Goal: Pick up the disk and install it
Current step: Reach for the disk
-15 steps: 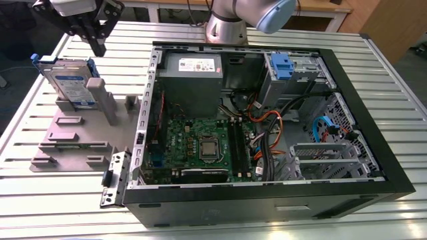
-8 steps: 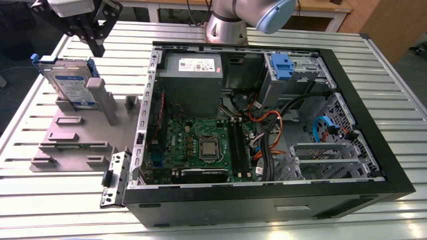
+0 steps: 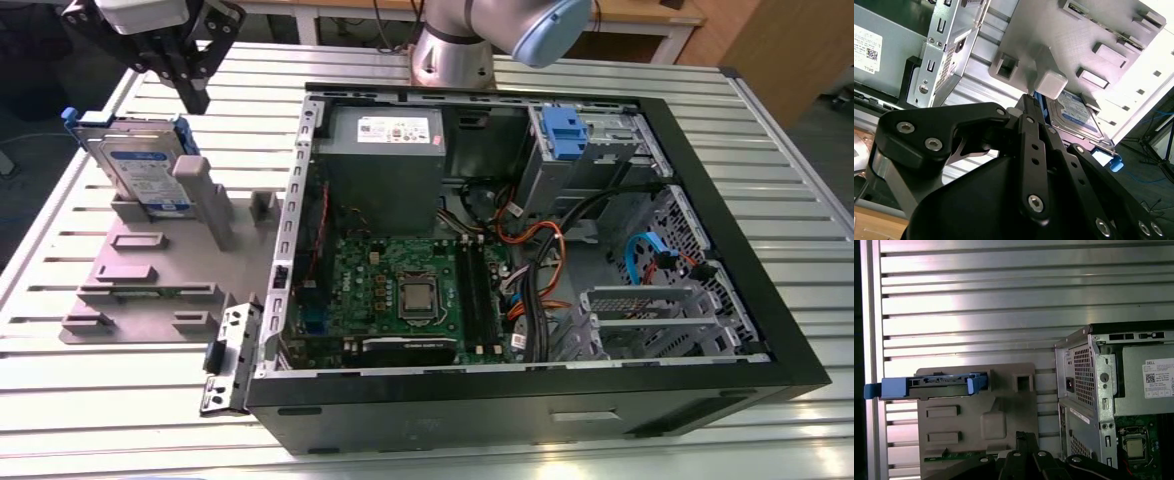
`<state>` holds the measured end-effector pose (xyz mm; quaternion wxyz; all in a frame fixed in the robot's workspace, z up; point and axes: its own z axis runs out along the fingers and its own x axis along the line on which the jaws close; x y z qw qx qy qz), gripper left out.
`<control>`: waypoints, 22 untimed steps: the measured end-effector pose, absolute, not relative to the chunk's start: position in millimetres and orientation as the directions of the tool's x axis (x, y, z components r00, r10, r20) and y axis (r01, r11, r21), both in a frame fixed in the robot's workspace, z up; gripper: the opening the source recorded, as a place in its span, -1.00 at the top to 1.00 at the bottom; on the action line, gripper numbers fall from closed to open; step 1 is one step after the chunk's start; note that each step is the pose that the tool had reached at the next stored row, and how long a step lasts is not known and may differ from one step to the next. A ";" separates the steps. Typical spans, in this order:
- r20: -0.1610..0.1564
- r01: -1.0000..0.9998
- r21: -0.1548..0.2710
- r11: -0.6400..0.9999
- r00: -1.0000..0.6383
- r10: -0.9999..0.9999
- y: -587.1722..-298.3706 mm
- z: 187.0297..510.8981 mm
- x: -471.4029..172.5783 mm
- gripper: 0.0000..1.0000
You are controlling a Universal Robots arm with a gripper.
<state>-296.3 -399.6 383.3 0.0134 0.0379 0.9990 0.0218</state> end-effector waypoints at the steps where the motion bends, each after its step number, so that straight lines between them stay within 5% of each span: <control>1: -0.025 0.075 0.045 0.996 -0.997 0.076 -399.6 383.2 -296.3 0.79; 22: -0.027 0.078 0.044 0.996 -0.996 0.079 -397.8 375.7 -349.1 0.79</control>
